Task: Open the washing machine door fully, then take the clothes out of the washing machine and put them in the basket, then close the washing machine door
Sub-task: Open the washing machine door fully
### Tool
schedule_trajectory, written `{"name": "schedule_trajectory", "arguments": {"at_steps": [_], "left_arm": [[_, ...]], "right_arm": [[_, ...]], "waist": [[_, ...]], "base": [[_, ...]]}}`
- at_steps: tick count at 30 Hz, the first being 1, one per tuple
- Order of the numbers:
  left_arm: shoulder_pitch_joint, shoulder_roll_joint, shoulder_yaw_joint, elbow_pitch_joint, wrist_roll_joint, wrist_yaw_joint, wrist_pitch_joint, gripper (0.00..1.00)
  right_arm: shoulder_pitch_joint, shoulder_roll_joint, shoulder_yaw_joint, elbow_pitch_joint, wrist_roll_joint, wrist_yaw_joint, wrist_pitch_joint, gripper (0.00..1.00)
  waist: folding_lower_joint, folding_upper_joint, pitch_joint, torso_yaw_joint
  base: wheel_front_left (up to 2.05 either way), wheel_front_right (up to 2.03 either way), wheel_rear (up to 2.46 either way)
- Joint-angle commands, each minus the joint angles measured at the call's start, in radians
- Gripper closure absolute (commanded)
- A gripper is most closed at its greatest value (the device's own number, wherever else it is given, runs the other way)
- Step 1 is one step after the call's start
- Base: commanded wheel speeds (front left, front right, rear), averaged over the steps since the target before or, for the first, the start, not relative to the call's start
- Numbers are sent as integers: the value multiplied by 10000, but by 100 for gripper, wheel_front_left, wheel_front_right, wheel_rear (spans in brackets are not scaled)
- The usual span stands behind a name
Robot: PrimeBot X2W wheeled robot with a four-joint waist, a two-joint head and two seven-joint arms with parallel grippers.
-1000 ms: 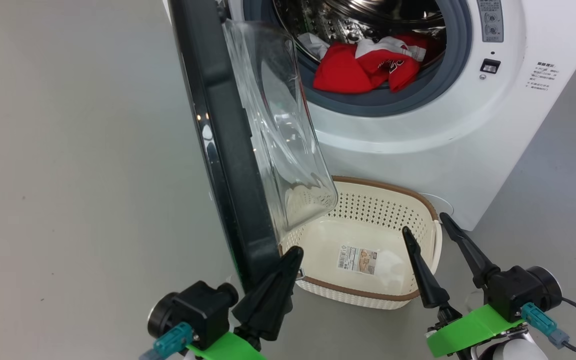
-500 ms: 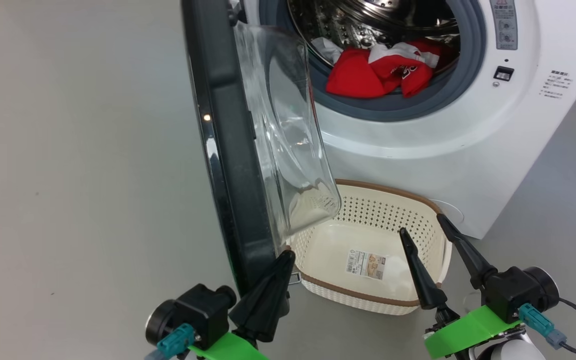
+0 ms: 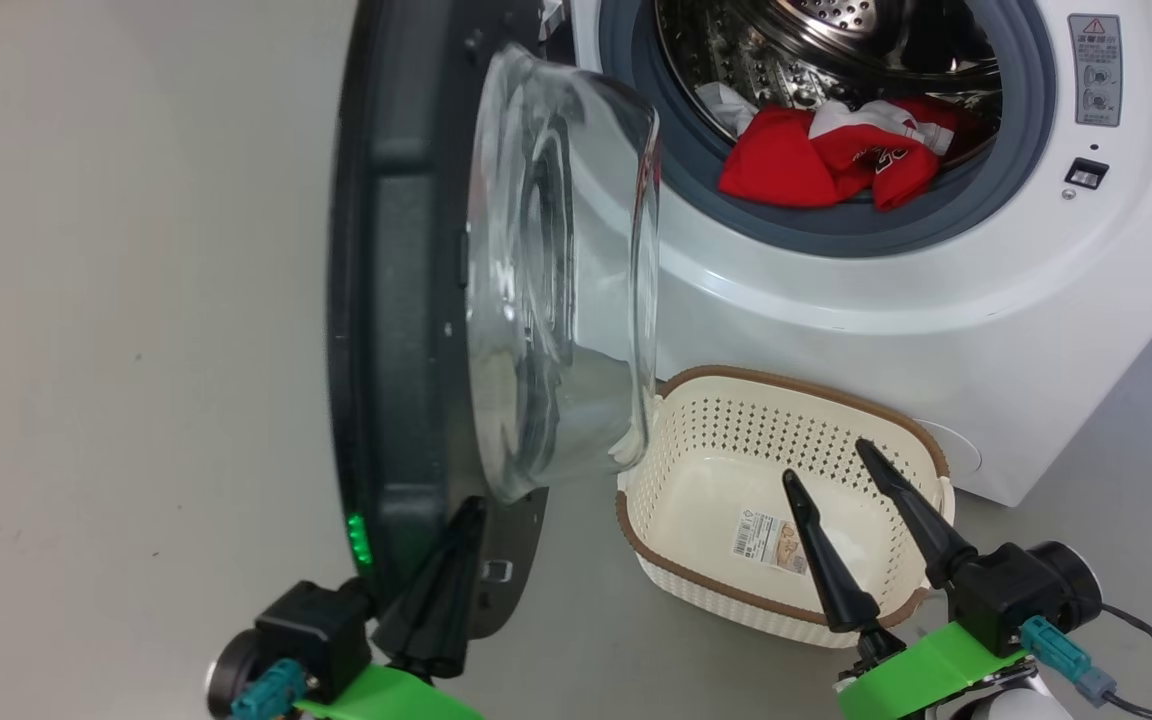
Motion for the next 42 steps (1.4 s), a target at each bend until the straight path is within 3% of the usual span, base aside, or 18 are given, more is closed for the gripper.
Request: {"name": "schedule_trajectory", "arguments": {"at_steps": [1,22,36,42], "left_arm": [[-111,203,546,-217,103,178,-81,100],[25,880,2301,212,359,1395,-1116,100],[-772,715,3100,1643,-339,1361,-2209,100],[-1250,640,3539,2279,-846,1140,-2676,100]], "right_arm": [[-207,28,281,-183,7,62,-65,0],[-436,28,337,20,-287,62,-65,0],[-440,28,318,106,-628,62,-65,0],[-433,28,291,119,-726,62,-65,0]], "waist": [[0,0,27,15],[0,0,452,68],[0,0,693,43],[0,0,774,34]], "base": [[0,0,0],[0,0,0],[0,0,0],[0,0,0]]}}
